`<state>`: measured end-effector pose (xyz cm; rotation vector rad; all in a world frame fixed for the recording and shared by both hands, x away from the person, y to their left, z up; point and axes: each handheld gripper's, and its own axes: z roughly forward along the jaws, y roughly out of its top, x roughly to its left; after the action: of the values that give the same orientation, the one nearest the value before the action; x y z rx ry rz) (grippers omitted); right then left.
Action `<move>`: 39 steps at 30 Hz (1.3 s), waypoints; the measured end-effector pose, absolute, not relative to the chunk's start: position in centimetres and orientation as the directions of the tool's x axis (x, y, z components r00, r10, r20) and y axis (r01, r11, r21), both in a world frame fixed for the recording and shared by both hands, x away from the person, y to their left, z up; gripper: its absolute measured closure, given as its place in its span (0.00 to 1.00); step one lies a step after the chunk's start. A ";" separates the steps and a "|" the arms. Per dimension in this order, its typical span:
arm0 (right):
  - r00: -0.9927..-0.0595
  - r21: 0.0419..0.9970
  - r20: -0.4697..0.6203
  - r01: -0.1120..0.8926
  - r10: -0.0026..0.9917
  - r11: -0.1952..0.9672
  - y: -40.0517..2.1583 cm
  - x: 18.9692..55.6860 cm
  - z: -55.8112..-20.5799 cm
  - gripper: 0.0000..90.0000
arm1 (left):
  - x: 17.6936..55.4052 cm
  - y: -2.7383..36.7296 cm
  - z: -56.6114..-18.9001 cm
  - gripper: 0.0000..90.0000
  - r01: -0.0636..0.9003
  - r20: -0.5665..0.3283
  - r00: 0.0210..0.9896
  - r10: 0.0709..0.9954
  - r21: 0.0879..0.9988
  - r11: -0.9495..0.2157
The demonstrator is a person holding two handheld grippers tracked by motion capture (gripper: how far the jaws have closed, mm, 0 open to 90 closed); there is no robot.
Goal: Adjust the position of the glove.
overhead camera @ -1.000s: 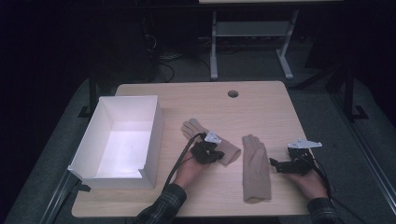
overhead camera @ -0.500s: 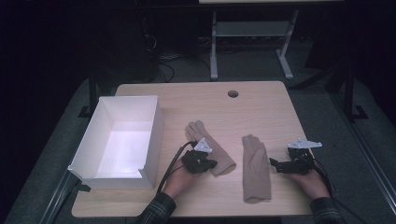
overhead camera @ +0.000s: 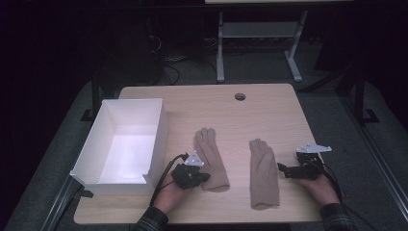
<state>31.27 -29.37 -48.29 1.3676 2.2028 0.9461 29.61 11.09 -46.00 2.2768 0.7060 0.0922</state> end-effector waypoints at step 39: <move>-0.461 0.714 0.030 0.631 0.887 0.304 -29.3 31.4 -48.3 0.10 | 38.2 6.3 -46.3 1.00 0.463 -0.068 0.819 0.570 0.665 -0.586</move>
<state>31.38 -29.34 -48.31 1.3591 2.2069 0.9510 38.19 6.25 -46.30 2.2987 0.7544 0.1975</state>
